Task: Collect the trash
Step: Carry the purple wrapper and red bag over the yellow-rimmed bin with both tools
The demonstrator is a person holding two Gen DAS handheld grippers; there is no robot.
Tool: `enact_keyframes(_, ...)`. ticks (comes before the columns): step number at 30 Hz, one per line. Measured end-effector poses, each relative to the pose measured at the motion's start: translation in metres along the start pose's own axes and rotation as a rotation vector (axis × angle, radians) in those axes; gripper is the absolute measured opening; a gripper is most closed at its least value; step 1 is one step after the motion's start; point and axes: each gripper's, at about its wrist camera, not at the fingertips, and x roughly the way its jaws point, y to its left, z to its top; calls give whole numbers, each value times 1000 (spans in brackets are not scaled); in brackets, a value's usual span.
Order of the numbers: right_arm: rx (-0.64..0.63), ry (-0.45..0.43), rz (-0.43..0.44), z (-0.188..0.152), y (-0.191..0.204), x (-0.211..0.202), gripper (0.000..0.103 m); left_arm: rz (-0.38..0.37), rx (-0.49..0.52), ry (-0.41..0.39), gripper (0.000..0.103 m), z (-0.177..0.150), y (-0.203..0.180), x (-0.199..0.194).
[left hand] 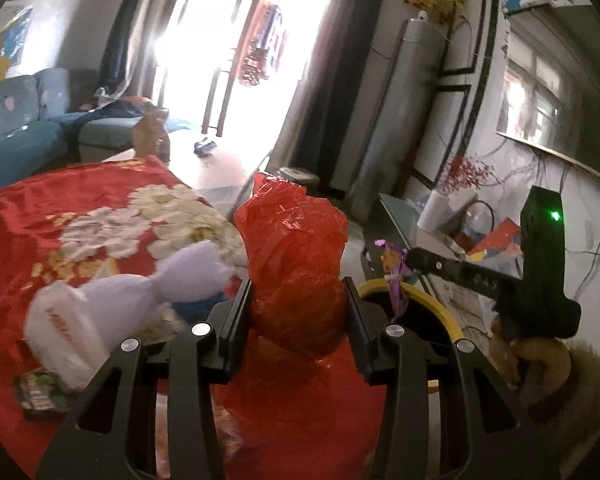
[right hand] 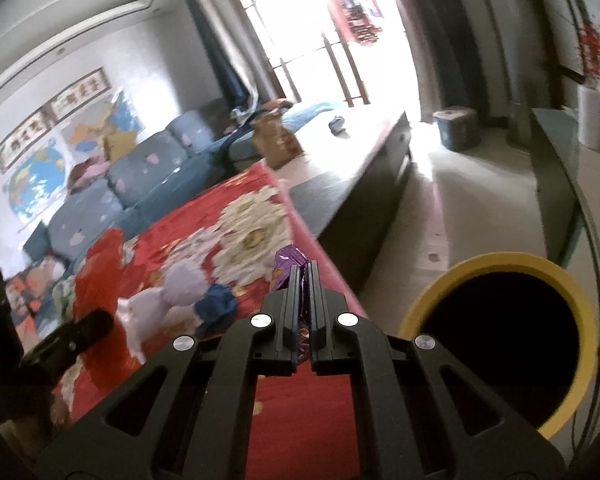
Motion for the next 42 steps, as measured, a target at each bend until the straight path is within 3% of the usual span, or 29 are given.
enact_keyframes(13, 133, -37, -154, 4, -75, -10, 1, -94, 86, 68, 41, -5, -57, 48)
enact_keyframes(24, 218, -17, -266, -9, -122, -14, 1, -154, 130, 152, 41, -18, -94, 92)
enact_keyframes(42, 321, 59, -336, -24, -175, -4, 3, -198, 163, 296, 42, -46, -132, 173)
